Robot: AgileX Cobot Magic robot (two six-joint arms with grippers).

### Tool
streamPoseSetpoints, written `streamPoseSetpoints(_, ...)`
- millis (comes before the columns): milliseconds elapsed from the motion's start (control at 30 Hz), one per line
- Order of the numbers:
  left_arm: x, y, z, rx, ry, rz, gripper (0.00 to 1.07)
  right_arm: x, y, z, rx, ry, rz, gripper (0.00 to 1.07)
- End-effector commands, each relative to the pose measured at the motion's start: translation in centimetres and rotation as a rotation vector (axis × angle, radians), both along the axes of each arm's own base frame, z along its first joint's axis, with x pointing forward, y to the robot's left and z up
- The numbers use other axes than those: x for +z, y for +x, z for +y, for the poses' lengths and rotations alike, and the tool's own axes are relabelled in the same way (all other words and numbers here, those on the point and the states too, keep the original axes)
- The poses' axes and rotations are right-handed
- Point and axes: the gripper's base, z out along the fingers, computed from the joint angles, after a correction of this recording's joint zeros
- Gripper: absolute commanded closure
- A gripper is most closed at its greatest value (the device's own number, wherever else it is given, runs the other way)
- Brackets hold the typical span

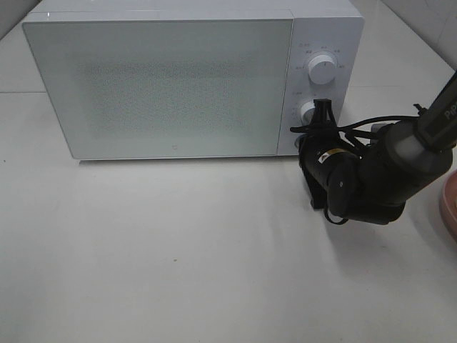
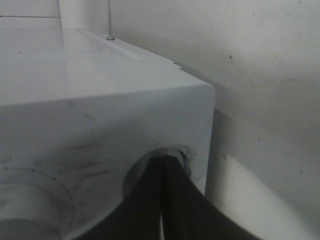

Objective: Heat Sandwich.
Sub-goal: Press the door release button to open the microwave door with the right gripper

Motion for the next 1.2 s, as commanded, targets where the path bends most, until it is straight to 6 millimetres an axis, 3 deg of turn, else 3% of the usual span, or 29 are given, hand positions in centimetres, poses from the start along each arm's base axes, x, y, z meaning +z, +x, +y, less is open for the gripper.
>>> streamPoseSetpoints(33, 0.0, -0.4, 0.0, 0.002, 0.000, -0.037, 0.10, 2.8, 2.3, -1.0, -0.063, -0.005, -0.229, 1.07)
streamPoseSetpoints(367, 0.0, -0.4, 0.0, 0.002, 0.000, -0.037, 0.10, 4.7, 5.6, -0.9, -0.019, -0.005, -0.345, 1.07)
streamPoseSetpoints(1200, 0.0, -0.4, 0.0, 0.002, 0.000, -0.037, 0.10, 3.8, 5.4, -0.6, 0.007, 0.019, -0.218, 1.07)
